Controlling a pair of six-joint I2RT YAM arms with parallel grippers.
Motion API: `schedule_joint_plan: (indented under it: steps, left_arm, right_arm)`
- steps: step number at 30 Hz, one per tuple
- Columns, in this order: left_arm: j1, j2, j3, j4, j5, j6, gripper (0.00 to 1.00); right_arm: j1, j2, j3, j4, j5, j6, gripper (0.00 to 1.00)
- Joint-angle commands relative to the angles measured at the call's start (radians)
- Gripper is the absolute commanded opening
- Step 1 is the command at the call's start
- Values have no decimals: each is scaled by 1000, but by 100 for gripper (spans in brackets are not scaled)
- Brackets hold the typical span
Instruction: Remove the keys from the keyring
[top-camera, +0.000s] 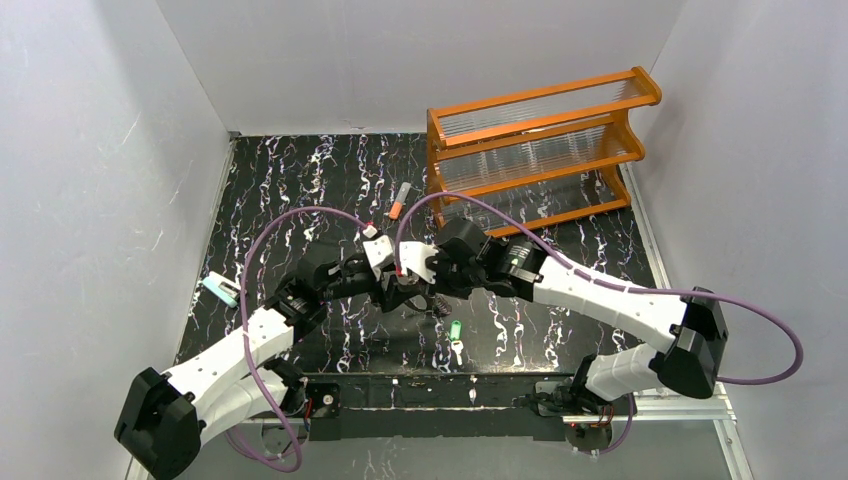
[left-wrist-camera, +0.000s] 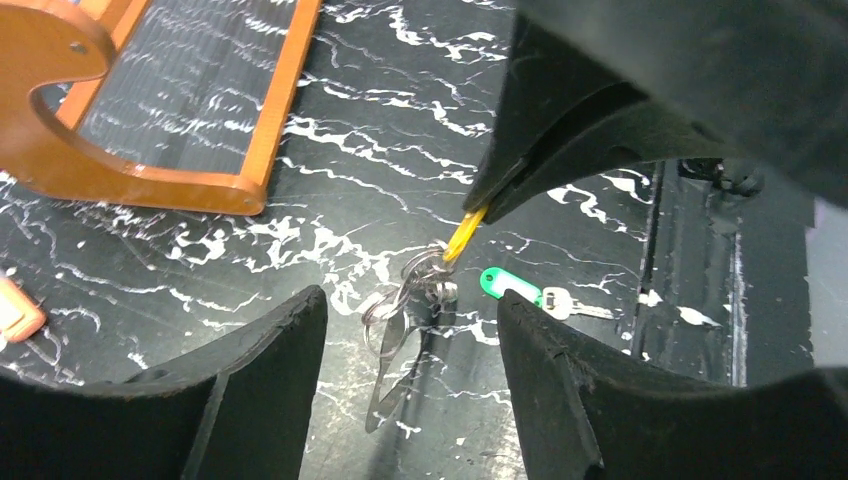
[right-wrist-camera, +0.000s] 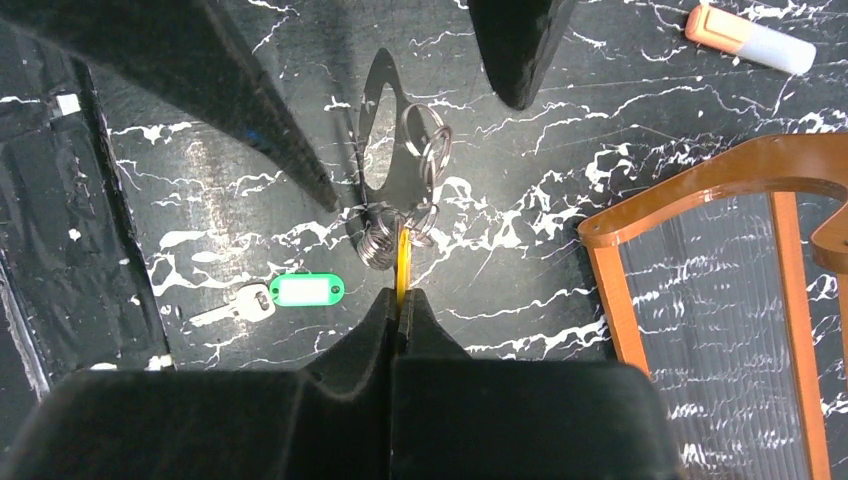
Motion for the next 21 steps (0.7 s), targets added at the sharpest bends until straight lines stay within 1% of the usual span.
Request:
schedule_joint_plan:
  steps: [1, 4, 7, 11, 14, 17, 21]
  left_arm:
    - [-4, -15, -5, -9, -44, -35, 61]
    - [-19, -30, -13, -10, -87, -71, 61]
    - [-28, -50, -19, -35, -156, -64, 61]
    - [-35, -73, -23, -50, -177, -47, 60]
    - [-54, -68, -35, -37, -183, -50, 56]
    - [-92, -64, -45, -20, -222, -73, 52]
    - [-144, -65, -79, 54, -284, -177, 48]
  right_arm:
    - [4, 63, 88, -12, -13, 55, 1]
    - [4, 112, 113, -20, 3, 120, 1]
    - [-3, 167, 157, -39, 7, 194, 1]
    - [-24, 238, 244, -85, 7, 284, 1]
    - [-39, 273, 292, -115, 6, 342, 1]
    - [-56, 282, 316, -124, 4, 391, 1]
    - [-74, 284, 338, -137, -5, 451, 1]
